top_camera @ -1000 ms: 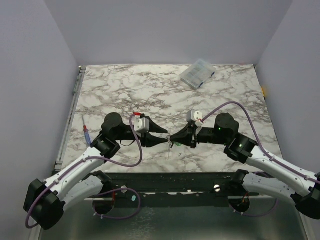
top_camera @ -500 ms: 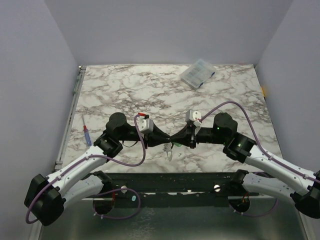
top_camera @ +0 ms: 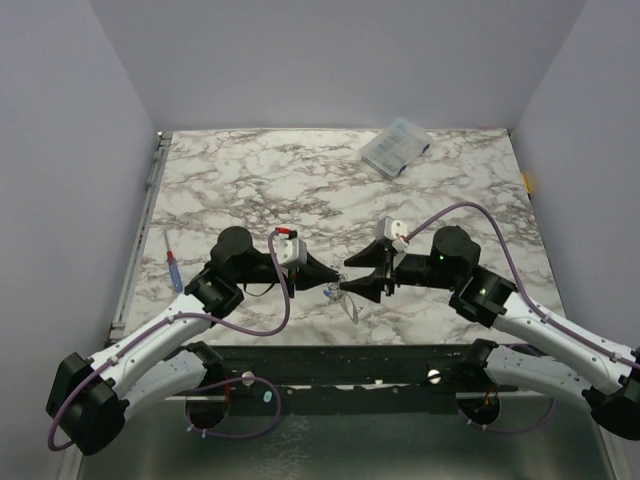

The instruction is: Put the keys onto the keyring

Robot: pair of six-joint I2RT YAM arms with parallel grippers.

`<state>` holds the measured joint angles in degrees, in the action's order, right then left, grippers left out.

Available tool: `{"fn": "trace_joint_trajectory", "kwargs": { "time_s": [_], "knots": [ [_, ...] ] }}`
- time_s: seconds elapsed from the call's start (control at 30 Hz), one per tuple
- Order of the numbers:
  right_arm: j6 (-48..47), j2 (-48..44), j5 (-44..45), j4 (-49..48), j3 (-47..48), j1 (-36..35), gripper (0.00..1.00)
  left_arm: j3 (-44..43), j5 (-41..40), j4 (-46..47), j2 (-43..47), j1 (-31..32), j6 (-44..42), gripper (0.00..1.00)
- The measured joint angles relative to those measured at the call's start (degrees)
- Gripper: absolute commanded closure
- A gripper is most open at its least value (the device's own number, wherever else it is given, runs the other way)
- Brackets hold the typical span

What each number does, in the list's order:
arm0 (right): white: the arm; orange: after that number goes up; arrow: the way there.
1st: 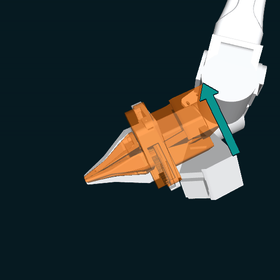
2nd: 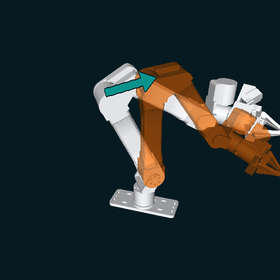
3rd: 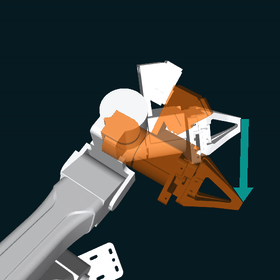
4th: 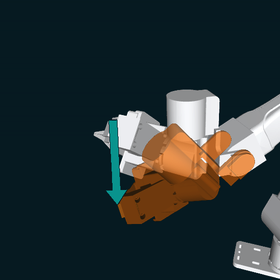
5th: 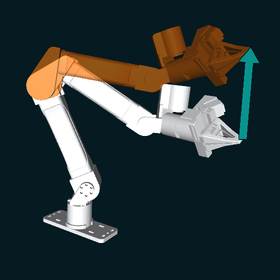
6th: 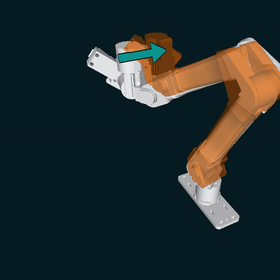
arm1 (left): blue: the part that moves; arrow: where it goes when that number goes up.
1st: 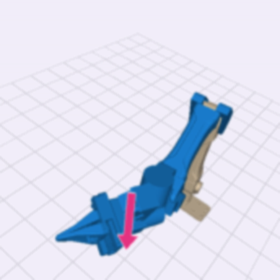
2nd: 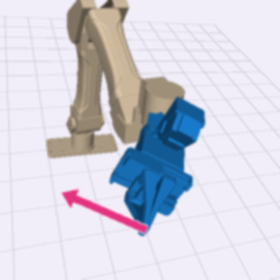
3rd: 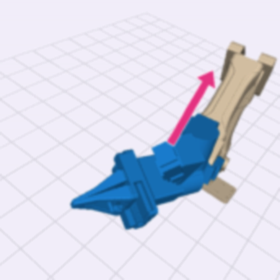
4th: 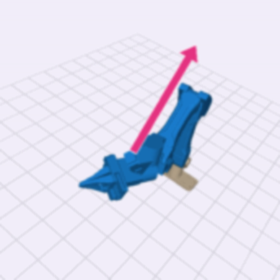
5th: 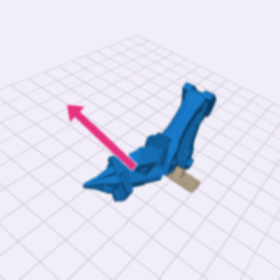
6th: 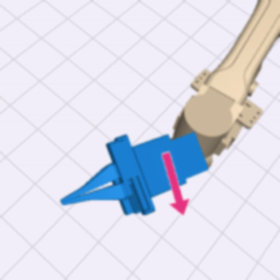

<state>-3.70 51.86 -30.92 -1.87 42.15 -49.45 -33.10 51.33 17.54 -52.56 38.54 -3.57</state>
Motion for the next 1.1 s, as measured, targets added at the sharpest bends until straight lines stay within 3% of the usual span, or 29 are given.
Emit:
{"fn": "trace_joint_trajectory", "kwargs": {
  "time_s": [0.3,0.5,0.67,1.1],
  "knots": [
    [1.29,-4.2,2.95,-0.07,-0.04,0.0,0.45,-0.26,-1.46,-1.73,0.11,0.11,-1.31,1.0],
    [1.9,-1.25,4.76,0.13,-0.02,0.0,0.58,-0.26,-1.9,-3.48,0.76,0.11,-2.08,1.0],
    [2.32,1.01,5.6,1.27,0.0,0.0,0.59,-0.28,-2.56,-3.74,1.29,0.11,-2.8,1.0],
    [1.62,1.77,4.74,2.19,0.02,-0.04,0.99,-0.33,-3.54,-4.48,1.4,0.09,-3.85,1.0]
  ]
}}
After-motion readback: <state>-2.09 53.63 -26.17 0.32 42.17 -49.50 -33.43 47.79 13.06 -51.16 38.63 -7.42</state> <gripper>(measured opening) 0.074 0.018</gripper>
